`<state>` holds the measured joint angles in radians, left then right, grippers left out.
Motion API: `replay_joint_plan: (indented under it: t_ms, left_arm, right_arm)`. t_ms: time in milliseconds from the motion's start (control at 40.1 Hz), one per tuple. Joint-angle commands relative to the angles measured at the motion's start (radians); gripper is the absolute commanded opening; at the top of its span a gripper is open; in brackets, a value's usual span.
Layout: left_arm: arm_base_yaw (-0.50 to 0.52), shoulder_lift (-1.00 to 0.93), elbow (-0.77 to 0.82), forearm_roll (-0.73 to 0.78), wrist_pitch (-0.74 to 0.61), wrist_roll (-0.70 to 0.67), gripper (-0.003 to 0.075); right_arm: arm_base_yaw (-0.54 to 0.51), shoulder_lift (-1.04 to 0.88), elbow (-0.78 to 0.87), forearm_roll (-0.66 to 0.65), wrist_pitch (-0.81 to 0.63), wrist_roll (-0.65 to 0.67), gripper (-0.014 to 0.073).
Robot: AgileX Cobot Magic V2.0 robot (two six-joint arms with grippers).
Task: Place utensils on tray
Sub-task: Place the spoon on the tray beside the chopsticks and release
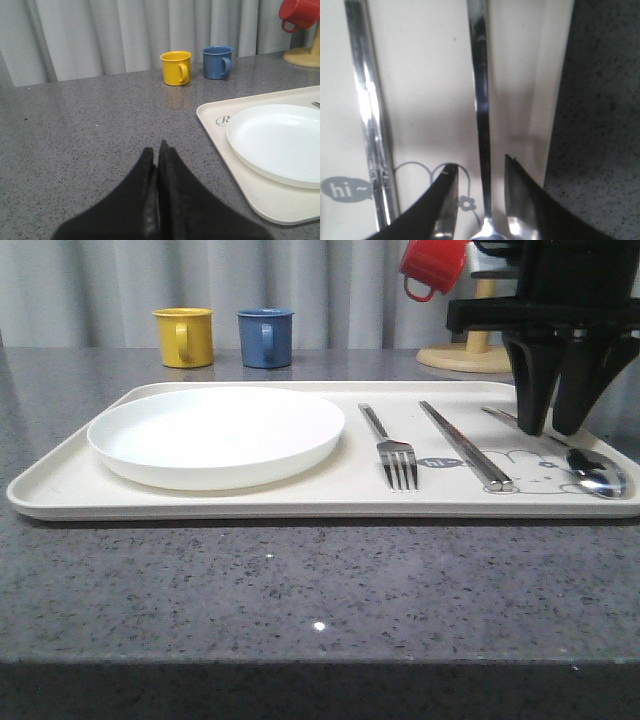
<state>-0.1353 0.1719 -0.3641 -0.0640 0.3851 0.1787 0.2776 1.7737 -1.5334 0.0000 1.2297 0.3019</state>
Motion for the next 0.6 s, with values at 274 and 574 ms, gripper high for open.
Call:
replay_joint_plan:
  t_ms: [274, 574]
  left_arm:
    - [0.001, 0.01, -0.03, -0.01, -0.085, -0.001, -0.0018]
    - [0.001, 0.01, -0.03, -0.01, -0.085, -0.001, -0.0018]
  right_arm:
    - [-0.001, -0.319, -0.12, -0.015, 0.068, -0.098, 0.0016]
    - [-0.001, -0.676, 0.185, -0.027, -0.211, -0.105, -0.0069]
